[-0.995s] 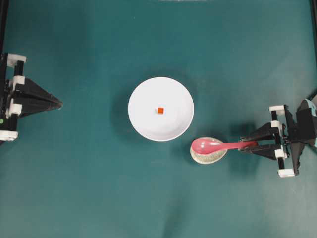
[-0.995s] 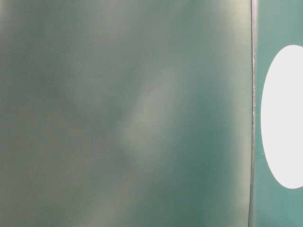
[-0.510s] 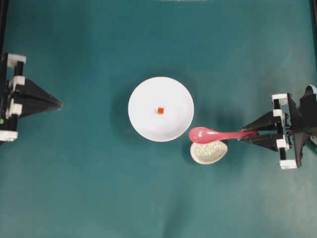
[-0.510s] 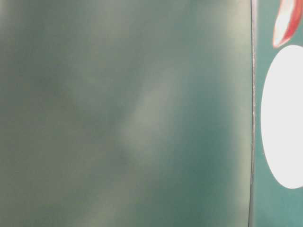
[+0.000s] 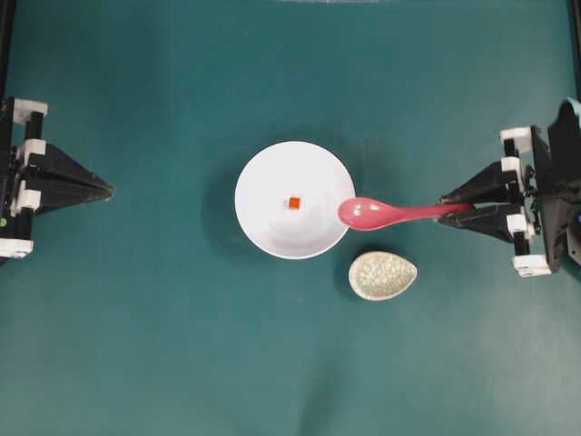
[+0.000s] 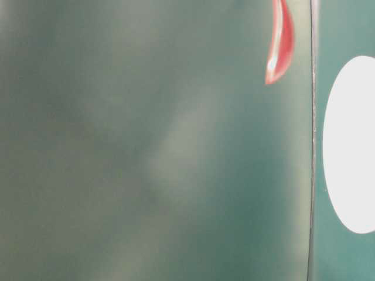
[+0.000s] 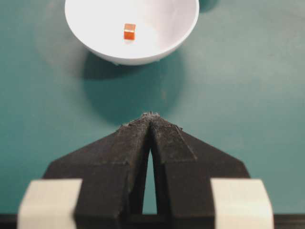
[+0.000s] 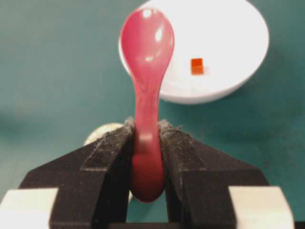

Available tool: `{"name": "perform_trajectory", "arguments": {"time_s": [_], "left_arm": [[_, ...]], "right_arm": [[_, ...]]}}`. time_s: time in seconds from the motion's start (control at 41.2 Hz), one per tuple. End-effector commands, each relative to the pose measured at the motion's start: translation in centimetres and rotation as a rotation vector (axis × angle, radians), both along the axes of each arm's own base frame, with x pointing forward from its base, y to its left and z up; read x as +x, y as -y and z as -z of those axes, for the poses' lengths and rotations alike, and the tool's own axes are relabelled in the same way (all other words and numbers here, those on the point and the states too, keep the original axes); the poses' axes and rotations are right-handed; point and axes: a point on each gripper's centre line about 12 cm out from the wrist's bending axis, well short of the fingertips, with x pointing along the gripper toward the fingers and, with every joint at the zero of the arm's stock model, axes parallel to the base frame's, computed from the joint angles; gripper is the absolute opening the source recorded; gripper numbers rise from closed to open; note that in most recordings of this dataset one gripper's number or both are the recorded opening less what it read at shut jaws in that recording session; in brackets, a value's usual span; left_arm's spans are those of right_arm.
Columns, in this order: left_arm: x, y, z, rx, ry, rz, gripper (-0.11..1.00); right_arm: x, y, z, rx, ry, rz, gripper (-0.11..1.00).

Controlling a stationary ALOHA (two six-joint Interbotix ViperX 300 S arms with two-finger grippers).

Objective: Grip the spoon and scoop the red block from the bowl with right arm.
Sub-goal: 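Lift the spoon out of the rest and carry it over the bowl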

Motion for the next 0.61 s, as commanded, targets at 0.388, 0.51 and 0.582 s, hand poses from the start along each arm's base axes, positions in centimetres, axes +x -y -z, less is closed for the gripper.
{"name": "perform_trajectory", "arguments": {"time_s": [0.388, 0.51, 0.582], "left_arm": [[0.4, -0.1, -1.0, 0.000, 0.028, -0.006, 0.00], [0.4, -0.1, -1.0, 0.002, 0.029, -0.006, 0.00], [0.4, -0.1, -1.0, 0.000, 0.028, -0.005, 0.00]], "right_arm": [[2.1, 2.2, -6.1, 0.039, -0.109, -0.017, 0.24], [2.8, 2.7, -7.2, 0.041, -0.102, -0.008, 0.24], [3.2, 3.1, -7.6, 0.046, -0.106, 0.000, 0.24]]}}
